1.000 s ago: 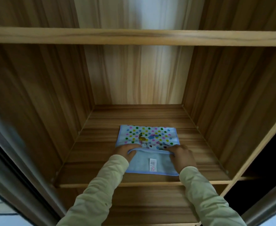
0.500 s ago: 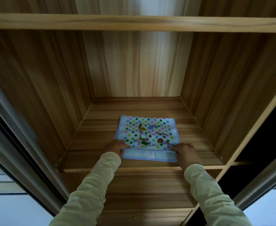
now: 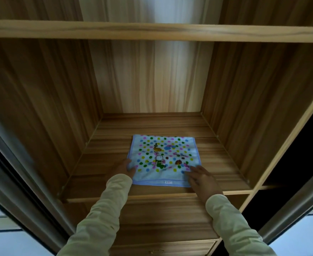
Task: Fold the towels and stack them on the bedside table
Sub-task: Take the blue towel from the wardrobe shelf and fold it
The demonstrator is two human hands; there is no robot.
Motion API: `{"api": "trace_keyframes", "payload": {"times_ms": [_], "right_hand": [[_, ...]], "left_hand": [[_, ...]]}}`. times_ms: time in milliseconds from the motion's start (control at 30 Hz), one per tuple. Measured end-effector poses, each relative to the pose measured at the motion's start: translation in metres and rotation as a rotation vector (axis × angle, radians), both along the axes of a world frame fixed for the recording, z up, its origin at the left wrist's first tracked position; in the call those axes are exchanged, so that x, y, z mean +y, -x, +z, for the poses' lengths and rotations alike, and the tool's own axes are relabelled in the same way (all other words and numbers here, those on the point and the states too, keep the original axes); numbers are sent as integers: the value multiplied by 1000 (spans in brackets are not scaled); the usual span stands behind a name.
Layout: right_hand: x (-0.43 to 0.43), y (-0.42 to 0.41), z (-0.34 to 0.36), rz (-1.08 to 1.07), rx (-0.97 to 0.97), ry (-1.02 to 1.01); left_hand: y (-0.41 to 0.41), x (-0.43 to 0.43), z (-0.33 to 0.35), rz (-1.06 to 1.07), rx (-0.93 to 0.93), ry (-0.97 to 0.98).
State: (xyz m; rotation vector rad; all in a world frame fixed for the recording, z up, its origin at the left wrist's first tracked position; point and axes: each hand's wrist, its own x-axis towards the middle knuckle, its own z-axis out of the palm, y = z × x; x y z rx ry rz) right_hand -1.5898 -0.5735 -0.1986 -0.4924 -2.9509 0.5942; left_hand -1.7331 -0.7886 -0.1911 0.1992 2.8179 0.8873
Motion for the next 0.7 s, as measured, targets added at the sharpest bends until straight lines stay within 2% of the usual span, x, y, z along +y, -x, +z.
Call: {"api": "trace_keyframes", "payload": {"times_ms": [100,200,233,333,367,433,500,533,600,633,700], "right_hand": [[5,3,-7,-15,-38,55],[16,5,-4,-159,53,328],[19,6,-1,-190,53,353],[20,12,10,-248,52,253],[18,17,11,-255,97,233],[3,25,12,-197,209,193],[-13,36,5,-30,261,89],[-20,43,-1,56,241,39],[-32,49,-5,104,24,1],[-31,50,-11,79,-84,-15],[-26,49,-16,33,-165,-73]], "left_hand": [[2,-2,-3,-89,13,159],[3,-3,-2,-65,-44,66],[4,-2,0,-53,-91,38],[7,3,15,3,-195,30],[6,5,19,12,-152,97],[4,9,18,-37,72,241],[-1,21,10,-229,222,187],[-4,29,6,-350,222,179],[-9,42,-1,-488,125,294],[-10,44,-6,-505,72,366],[-9,44,-13,-497,27,452]]}}
